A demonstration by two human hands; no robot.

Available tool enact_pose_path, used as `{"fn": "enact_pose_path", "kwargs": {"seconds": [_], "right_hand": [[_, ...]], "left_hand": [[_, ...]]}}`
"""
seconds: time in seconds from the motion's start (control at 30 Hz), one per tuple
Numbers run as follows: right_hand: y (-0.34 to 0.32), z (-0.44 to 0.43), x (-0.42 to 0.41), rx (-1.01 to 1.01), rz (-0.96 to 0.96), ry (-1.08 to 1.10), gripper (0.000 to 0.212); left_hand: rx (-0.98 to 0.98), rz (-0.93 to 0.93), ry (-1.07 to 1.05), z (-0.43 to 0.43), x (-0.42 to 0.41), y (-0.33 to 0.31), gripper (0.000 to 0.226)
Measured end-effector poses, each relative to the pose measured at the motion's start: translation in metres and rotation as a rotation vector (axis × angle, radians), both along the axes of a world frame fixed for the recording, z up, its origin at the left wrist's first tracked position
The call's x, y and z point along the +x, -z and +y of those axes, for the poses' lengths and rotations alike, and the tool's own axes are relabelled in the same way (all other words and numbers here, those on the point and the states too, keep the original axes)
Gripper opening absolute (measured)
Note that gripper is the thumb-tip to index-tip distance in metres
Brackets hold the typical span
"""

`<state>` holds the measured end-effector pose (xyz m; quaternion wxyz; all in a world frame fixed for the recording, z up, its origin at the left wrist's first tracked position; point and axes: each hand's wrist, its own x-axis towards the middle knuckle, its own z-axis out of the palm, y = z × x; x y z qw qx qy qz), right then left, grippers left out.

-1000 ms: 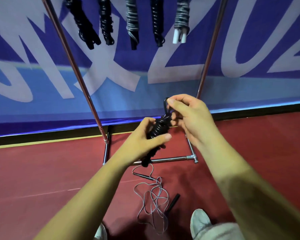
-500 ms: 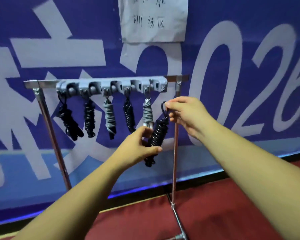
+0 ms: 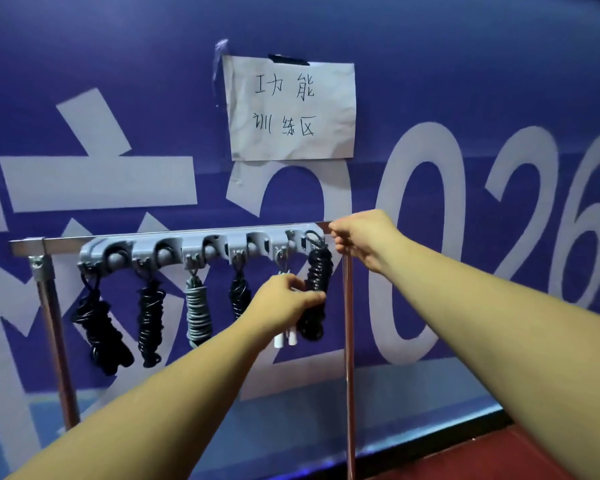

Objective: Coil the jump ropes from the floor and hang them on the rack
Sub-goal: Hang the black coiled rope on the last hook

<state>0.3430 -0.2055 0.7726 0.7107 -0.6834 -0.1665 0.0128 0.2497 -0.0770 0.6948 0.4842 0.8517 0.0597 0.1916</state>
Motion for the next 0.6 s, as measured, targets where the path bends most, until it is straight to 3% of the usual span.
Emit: {"fn": "enact_pose_path", "kwargs": {"seconds": [0.13,0.27,0.33,0.47,0.6], "right_hand": [[0.002,0.014,0.023,-0.183,-0.153,0.128,0.015],[0.015,0.013,0.035,-0.292,-0.124,0.099,0.010],[0.023,0.008,0.039,-0.278,-0.098,0.105,0.020],[0.032,0.007,0.043,-0.213,-0.065,0.057,0.014],[0.034,0.016,0.057,-0.102,-0.095,0.184,0.024]], "left_hand": [[-0.065,-0.009,0.058,0.004,0.014,-0.001,0.015],[-0.134,0.056,0.099,0.007,0.026,0.010,0.009],[-0.129,0.066,0.100,0.007,0.031,0.014,0.012],[-0.138,0.094,0.110,0.002,0.037,0.018,0.011],[-0.157,0.052,0.089,0.003,0.047,0.015,0.017]]}}
